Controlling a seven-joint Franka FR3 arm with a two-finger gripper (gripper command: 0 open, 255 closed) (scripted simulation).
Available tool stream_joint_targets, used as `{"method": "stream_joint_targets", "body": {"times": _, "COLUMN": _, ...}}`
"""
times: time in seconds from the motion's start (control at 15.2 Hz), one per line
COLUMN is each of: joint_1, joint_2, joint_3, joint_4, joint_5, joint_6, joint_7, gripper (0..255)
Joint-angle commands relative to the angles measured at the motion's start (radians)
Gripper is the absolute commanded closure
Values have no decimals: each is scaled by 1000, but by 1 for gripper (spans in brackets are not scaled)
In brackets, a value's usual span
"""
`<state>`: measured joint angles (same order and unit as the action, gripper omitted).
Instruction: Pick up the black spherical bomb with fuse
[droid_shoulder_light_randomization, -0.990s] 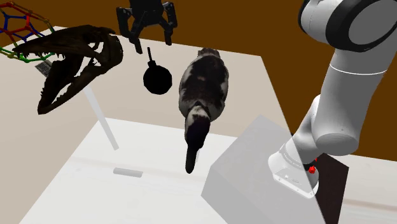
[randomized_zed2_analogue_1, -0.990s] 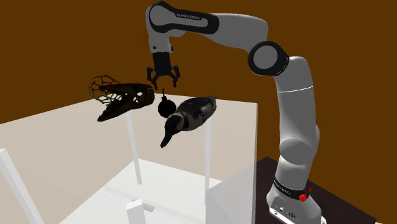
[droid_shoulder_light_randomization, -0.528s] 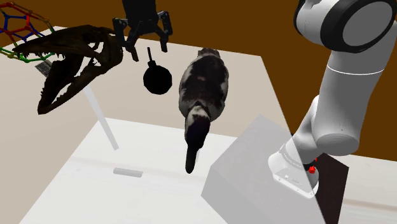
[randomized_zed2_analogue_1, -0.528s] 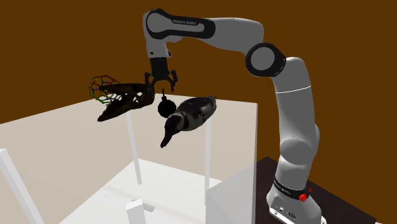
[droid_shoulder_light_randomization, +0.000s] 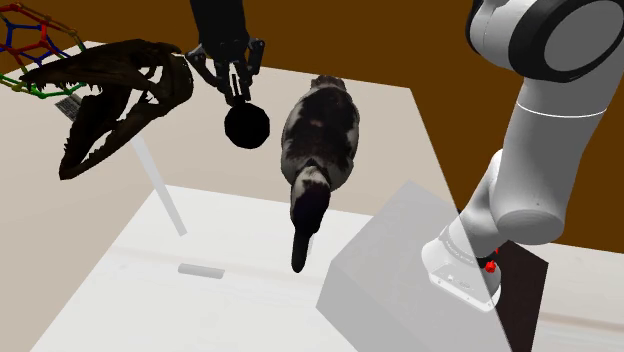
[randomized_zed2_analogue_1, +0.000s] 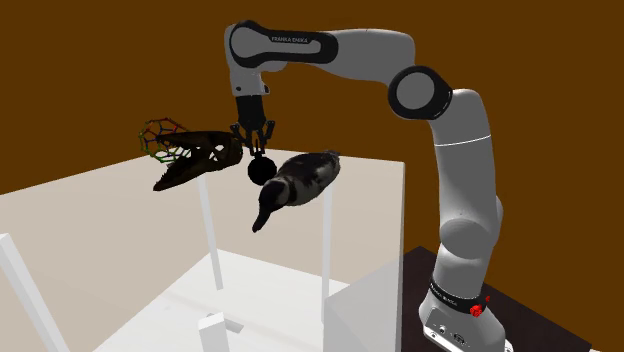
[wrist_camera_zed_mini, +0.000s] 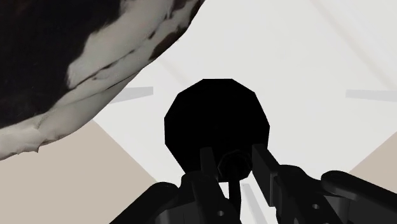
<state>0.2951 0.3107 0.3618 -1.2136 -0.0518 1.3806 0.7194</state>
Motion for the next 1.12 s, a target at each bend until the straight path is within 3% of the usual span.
{"method": "stream_joint_targets", "body": {"times": 0.0, "joint_1": 0, "joint_2": 0, "joint_3": 0, "joint_4": -1, "joint_5": 0, "joint_6": 0, "joint_7": 0, "gripper": 255}}
{"method": "stream_joint_targets", "body": {"times": 0.33, "joint_1": 2, "joint_2": 5, "joint_3": 0, "joint_4": 19, "joint_5": -1, "joint_6": -15, "joint_7": 0, "gripper": 255}}
{"method": "stream_joint_targets", "body": {"times": 0.73, "joint_1": 26, "joint_2": 61, "joint_3": 2, "joint_4": 186, "joint_5": -21, "joint_6": -127, "joint_7": 10, "gripper": 255}}
{"method": "stream_joint_targets", "body": {"times": 1.06, "joint_1": 64, "joint_2": 142, "joint_3": 1, "joint_4": 387, "joint_5": -50, "joint_6": -249, "joint_7": 19, "gripper": 255}}
